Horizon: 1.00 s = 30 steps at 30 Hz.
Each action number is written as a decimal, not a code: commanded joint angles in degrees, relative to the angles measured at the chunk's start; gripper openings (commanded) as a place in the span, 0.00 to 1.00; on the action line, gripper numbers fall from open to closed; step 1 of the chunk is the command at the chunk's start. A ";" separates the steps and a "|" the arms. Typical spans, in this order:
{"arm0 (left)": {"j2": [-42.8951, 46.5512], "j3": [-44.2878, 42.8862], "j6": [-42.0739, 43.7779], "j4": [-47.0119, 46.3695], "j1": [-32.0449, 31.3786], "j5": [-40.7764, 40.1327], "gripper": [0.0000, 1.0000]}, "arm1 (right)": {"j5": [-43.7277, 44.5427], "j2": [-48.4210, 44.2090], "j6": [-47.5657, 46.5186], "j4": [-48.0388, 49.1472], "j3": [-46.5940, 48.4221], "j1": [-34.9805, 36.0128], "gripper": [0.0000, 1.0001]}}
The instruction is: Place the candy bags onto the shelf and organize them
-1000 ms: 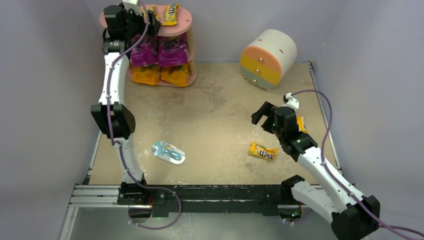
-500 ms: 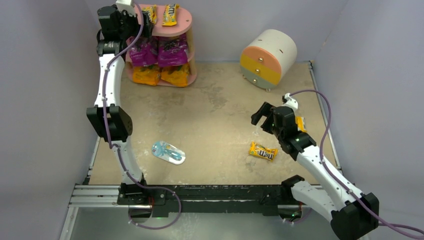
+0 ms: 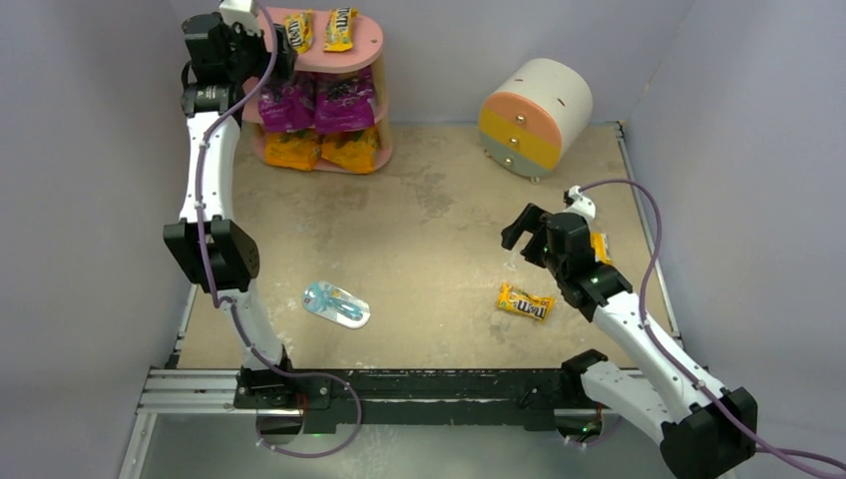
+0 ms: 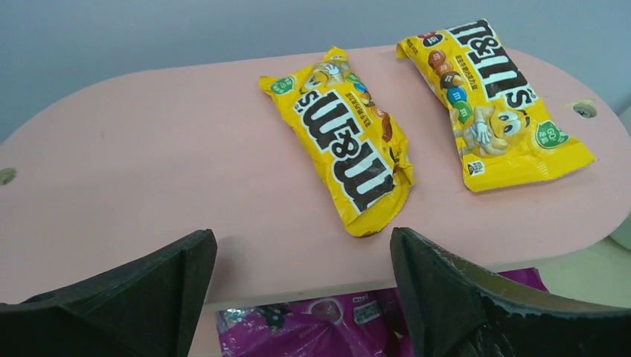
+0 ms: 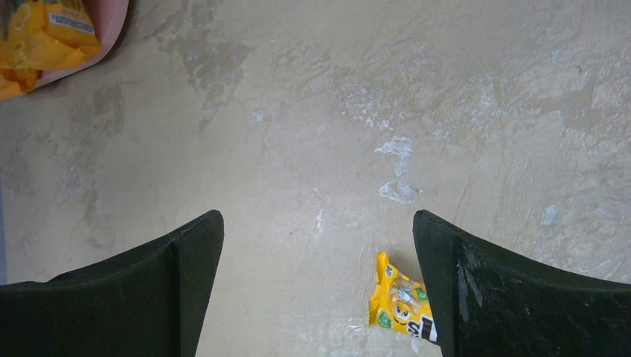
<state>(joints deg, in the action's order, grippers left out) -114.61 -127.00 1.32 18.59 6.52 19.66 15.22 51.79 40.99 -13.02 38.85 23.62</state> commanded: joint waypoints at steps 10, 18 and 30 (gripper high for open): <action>20.45 15.40 -13.83 -9.52 0.60 5.28 0.97 | 1.19 -5.10 -1.28 -3.58 -2.37 0.11 0.99; 45.48 53.98 -29.33 -24.94 -12.60 1.41 0.98 | -6.47 -0.28 0.67 -13.59 -3.33 0.03 0.99; 54.48 88.39 -35.70 -25.50 -29.41 -1.01 0.98 | -9.69 -0.32 -3.94 -12.31 -3.05 -0.20 0.87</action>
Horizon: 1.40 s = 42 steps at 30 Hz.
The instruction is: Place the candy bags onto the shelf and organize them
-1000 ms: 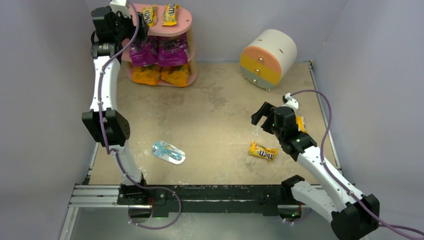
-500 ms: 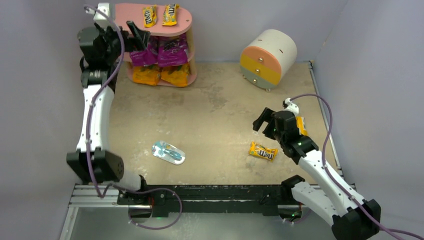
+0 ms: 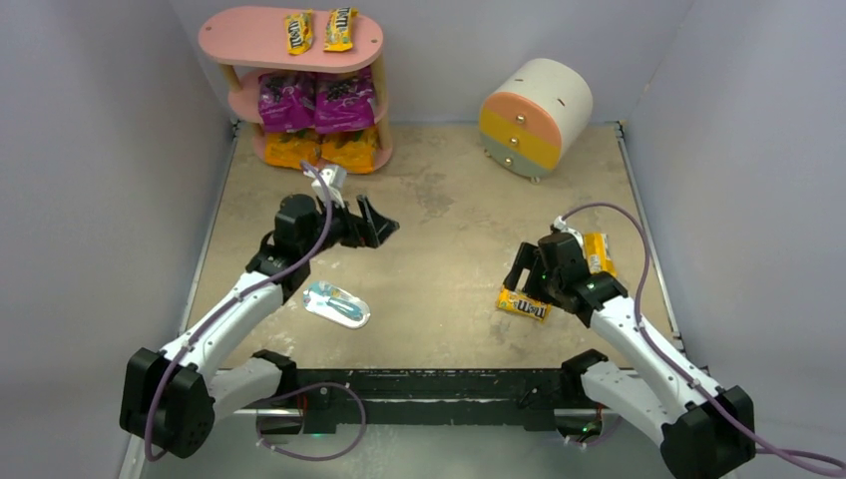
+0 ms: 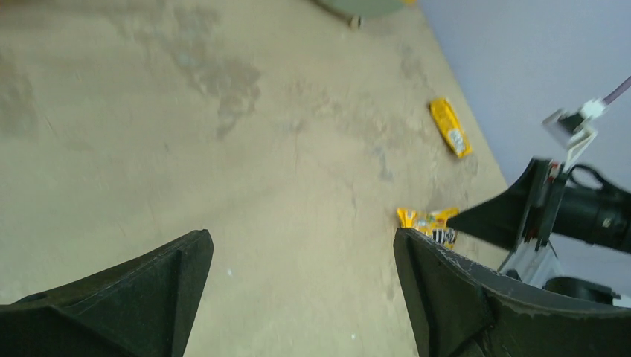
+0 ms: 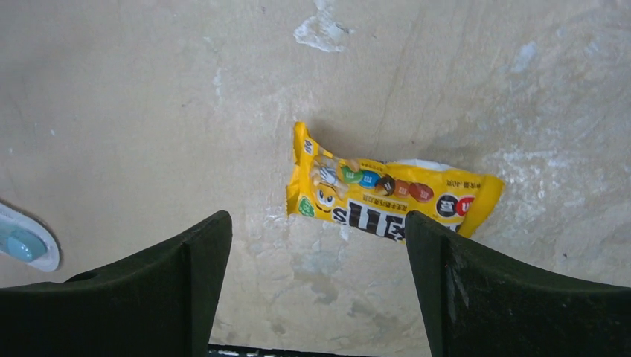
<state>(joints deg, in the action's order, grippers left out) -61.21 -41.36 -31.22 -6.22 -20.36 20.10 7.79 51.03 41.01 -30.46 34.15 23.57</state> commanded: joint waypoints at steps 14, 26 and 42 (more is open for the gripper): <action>3.19 7.79 -0.93 9.38 -4.80 -4.71 0.98 | -5.44 23.74 -19.81 9.96 9.70 -0.02 0.90; 0.65 7.89 -0.07 8.77 -4.78 -5.27 0.99 | -8.95 27.58 -17.92 6.62 7.76 -0.02 0.70; -0.21 8.39 -0.33 7.10 -4.80 -3.25 0.99 | -9.44 22.99 -11.48 6.83 0.34 0.07 0.73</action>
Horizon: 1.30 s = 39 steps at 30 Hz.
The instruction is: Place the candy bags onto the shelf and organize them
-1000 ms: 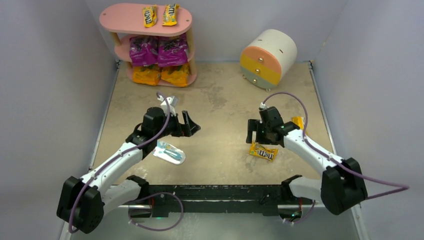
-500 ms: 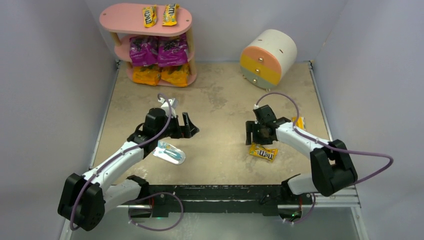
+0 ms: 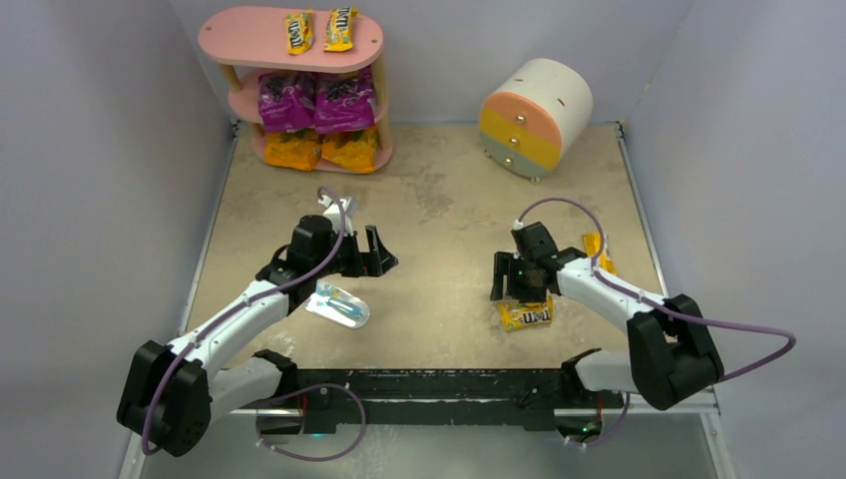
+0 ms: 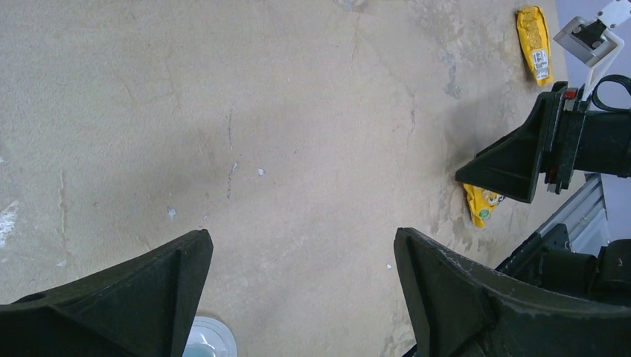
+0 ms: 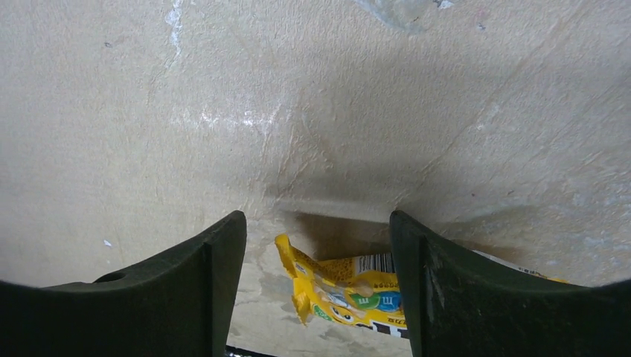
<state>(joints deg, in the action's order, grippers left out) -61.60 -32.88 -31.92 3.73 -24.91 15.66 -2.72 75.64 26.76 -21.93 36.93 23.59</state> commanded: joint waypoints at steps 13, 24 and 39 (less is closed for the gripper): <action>0.41 -1.23 0.52 -2.88 -0.24 0.88 0.99 | 10.21 -27.59 25.63 -18.64 -2.22 0.05 0.75; -2.46 -1.58 1.51 -6.31 -0.26 2.27 0.99 | 10.01 -36.43 44.17 -9.68 -16.99 0.05 0.73; -4.98 -3.51 -1.03 -14.63 -0.23 14.04 1.00 | 16.49 -28.41 24.81 9.99 -13.95 0.05 0.09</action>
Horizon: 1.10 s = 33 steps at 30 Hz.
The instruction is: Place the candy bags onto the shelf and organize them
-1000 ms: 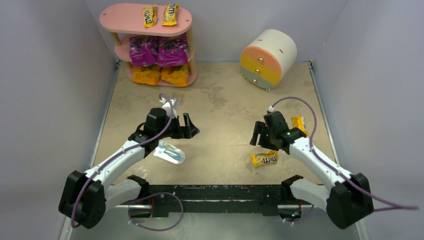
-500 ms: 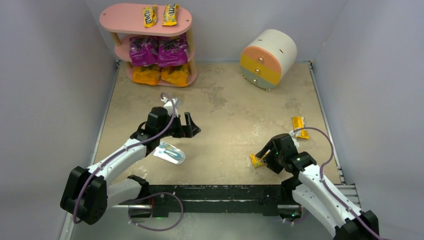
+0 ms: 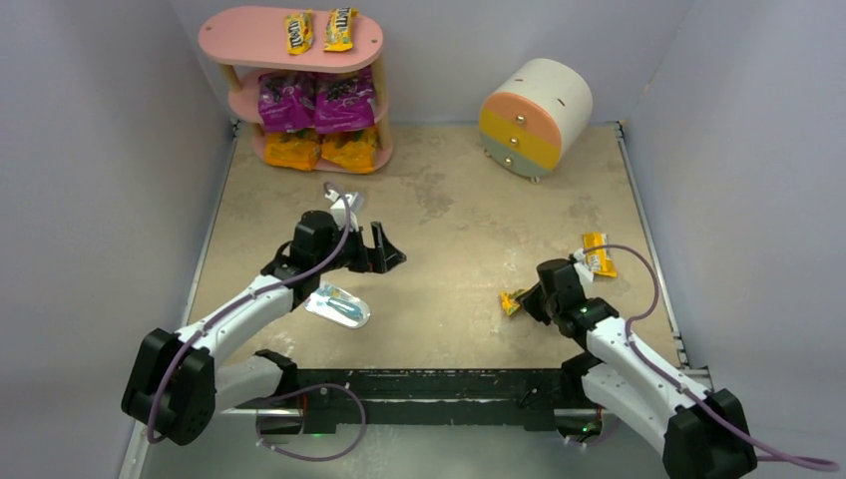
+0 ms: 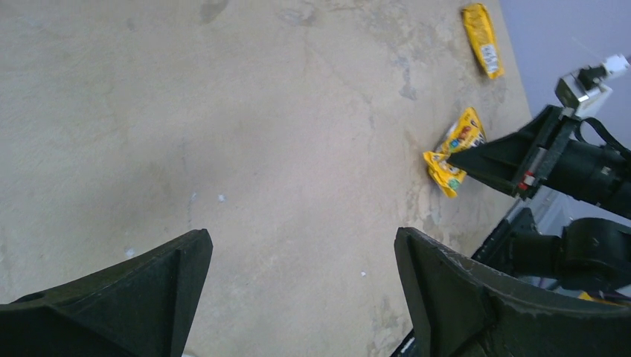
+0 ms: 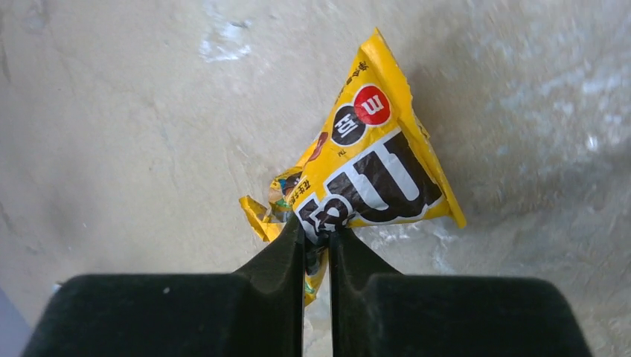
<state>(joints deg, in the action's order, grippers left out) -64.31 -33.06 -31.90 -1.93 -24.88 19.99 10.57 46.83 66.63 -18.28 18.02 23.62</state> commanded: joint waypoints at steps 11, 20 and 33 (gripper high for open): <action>-10.71 -4.81 -13.65 -27.25 -2.32 31.44 1.00 | -50.06 17.17 -52.39 16.24 17.48 3.69 0.01; -10.46 -2.83 -14.41 -20.21 -8.45 33.27 0.98 | -50.89 22.07 -64.73 5.22 24.56 21.33 0.02; -2.94 -0.44 -11.00 -1.47 -8.69 35.23 0.92 | -46.73 23.10 -71.65 0.94 29.66 28.76 0.03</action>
<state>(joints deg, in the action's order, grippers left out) -68.40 -35.94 -40.62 -2.04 -33.41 49.98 -36.99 69.36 -0.27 -14.72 43.66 51.29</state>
